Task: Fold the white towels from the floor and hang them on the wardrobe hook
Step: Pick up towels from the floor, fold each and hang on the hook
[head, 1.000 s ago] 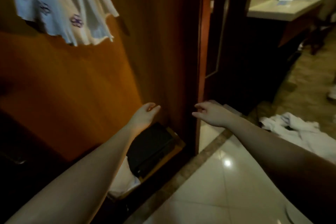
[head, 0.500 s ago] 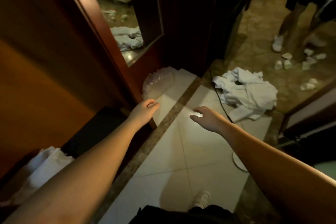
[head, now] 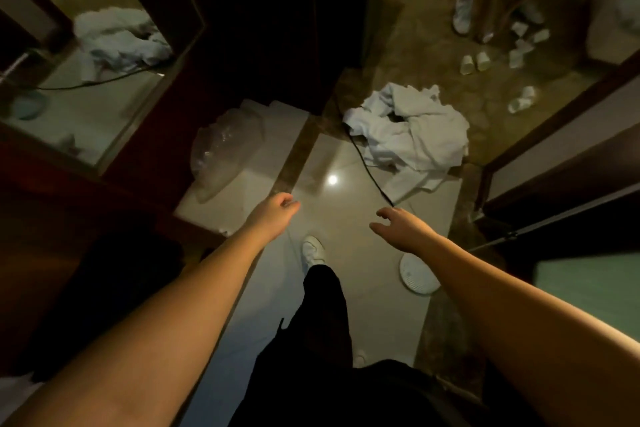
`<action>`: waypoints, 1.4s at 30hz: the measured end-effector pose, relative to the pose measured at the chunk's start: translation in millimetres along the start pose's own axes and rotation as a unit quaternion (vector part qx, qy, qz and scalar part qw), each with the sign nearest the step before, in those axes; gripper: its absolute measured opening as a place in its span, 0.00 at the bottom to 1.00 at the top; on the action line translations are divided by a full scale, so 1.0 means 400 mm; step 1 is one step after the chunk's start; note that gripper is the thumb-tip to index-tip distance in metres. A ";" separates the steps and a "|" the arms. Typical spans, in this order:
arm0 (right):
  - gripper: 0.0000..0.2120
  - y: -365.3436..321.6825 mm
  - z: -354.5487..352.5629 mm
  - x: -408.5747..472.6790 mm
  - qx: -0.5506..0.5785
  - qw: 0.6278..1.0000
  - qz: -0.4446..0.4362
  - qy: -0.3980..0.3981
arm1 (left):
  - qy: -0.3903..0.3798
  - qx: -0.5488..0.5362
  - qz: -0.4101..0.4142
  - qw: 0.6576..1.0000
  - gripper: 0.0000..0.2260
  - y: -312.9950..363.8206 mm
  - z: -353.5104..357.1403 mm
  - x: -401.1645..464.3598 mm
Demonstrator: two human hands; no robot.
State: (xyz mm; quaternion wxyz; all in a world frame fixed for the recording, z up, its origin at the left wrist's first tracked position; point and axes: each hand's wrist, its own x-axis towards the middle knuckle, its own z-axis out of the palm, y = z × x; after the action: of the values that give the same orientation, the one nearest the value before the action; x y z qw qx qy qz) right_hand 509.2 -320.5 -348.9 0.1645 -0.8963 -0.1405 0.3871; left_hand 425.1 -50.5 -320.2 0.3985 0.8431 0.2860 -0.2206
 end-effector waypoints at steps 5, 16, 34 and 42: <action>0.28 0.074 -0.083 0.213 -0.012 0.997 0.073 -0.020 | -0.061 0.057 0.000 0.997 0.20 0.086 -0.001 0.270; 0.29 0.228 -0.190 0.616 0.090 0.975 0.194 -0.054 | -0.167 0.155 -0.009 0.974 0.17 0.221 0.047 0.795; 0.25 0.728 -0.139 1.385 0.262 0.910 0.316 -0.064 | -0.266 0.189 -0.016 0.945 0.15 0.366 0.606 1.658; 0.39 0.838 -0.007 1.621 0.451 0.822 0.348 0.016 | -0.317 0.133 0.012 0.939 0.27 0.355 0.909 1.884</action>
State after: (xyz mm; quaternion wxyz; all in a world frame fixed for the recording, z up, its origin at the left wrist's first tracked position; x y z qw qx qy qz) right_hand 981.7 -379.0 -902.4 0.4069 -0.7174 0.3741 0.4241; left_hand 1023.4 -183.5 -907.7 0.3558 0.7783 0.1027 -0.5070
